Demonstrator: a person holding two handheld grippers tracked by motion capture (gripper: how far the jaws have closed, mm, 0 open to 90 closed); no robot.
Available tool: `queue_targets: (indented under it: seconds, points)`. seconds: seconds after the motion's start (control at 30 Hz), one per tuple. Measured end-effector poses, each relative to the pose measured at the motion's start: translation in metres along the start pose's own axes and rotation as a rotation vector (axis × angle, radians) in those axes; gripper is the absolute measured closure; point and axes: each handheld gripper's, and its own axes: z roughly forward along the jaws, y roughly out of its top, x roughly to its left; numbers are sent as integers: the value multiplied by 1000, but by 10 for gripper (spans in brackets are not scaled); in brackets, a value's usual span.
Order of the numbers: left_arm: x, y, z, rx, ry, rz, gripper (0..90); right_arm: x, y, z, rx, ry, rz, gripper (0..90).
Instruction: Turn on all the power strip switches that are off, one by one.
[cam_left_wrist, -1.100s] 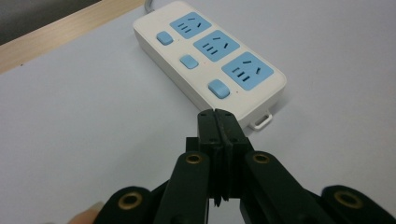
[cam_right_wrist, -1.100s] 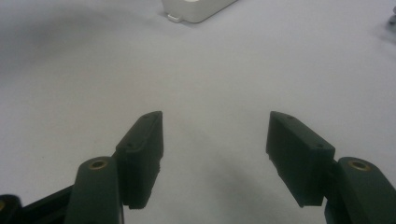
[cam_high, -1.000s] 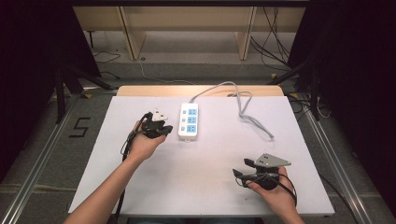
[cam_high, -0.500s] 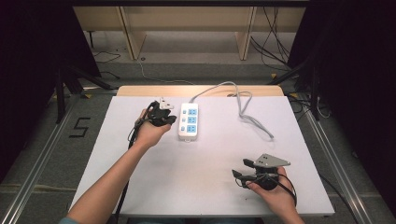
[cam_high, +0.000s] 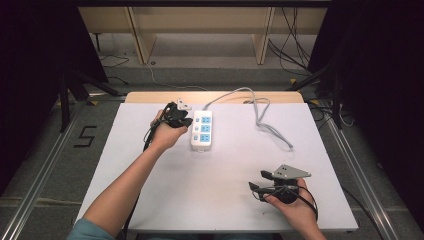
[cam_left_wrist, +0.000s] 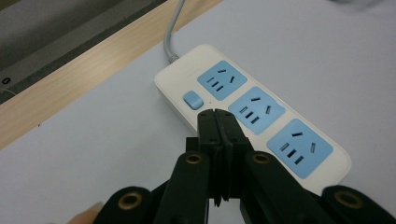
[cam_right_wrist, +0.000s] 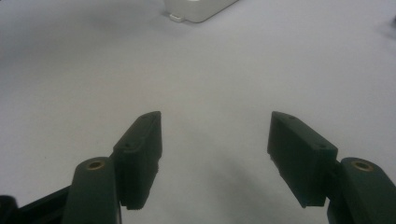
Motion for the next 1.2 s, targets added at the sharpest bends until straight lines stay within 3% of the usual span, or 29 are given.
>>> queue_targets:
  seconds: [0.17,0.53,0.97,1.2]
  points:
    - [4,8,5,-18,10,-9,895,0,-1,1,8,2,-1,364]
    - [9,20,22,5,29,-2,895,0,-1,2,13,6,0,365]
    - [12,16,44,40,26,-33,895,0,0,1,11,5,-1,365]
    - [11,15,54,30,30,-51,895,0,0,1,11,6,-3,365]
